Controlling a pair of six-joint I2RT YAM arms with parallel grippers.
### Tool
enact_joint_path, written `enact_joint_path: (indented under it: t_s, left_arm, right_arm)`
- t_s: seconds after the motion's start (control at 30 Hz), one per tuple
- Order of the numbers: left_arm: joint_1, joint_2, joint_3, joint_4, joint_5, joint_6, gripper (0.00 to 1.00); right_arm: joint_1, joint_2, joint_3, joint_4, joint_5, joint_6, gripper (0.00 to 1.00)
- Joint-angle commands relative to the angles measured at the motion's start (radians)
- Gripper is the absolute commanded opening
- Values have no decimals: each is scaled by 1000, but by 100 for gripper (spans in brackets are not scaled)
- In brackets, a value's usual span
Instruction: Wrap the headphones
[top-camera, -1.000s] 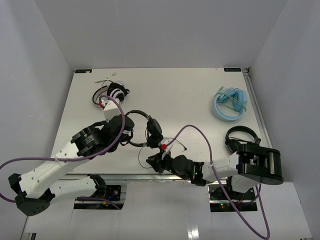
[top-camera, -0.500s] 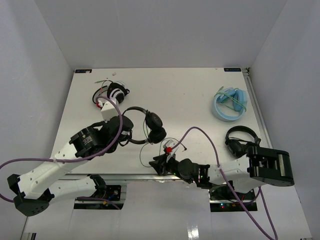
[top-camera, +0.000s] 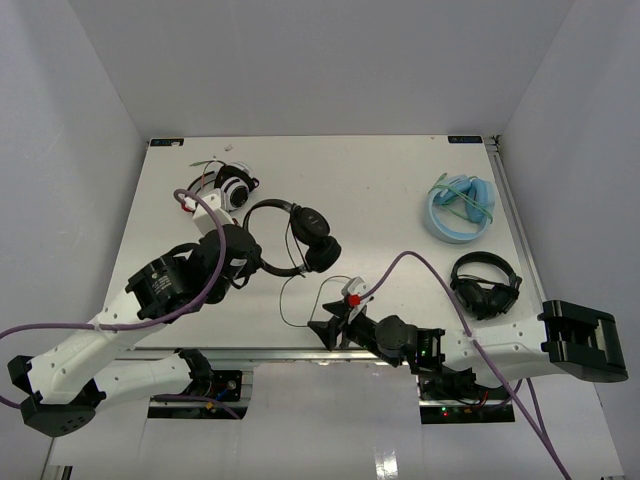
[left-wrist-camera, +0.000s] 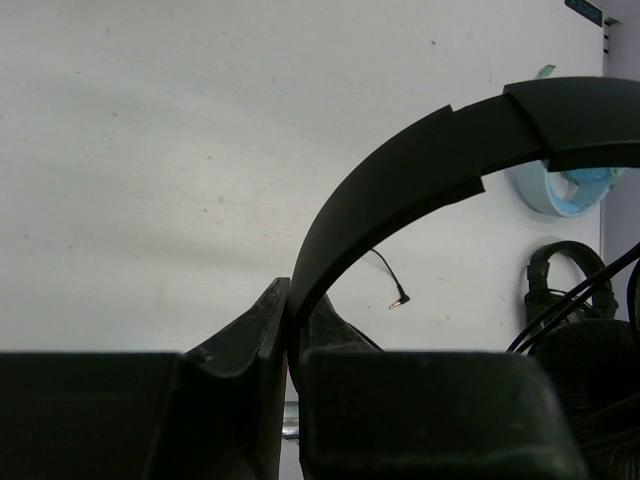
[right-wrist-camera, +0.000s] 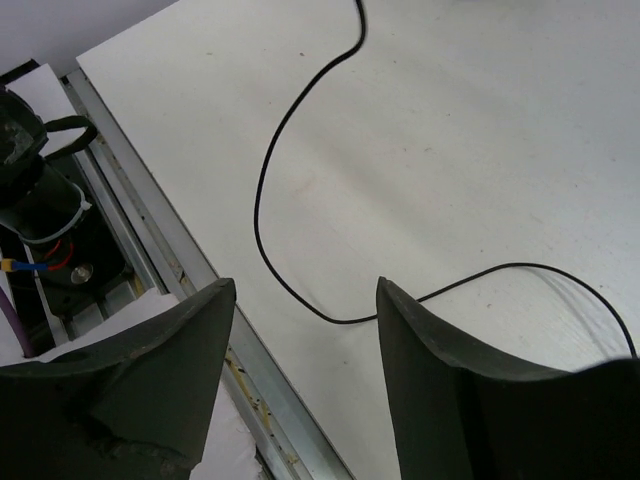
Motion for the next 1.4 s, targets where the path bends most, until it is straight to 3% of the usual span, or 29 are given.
enact_joint_path:
  t_s: [0.0,0.4,0.67,1.37]
  left_arm:
    - [1,-28,26,98,63,-18,0]
    - [1,-30,58,148,137,5,0]
    - [1,-39,54,162,145,8,0]
    - [1,-62,40,173,148,18,0]
  right_arm:
    - [-2,0,-19,95,-52,-132,68]
    - [-28,165,-1,382,-134,-263,74]
    - [-67,308,25,553,-199,-266,74]
    - [-159,656,120,828,-314,-237,67]
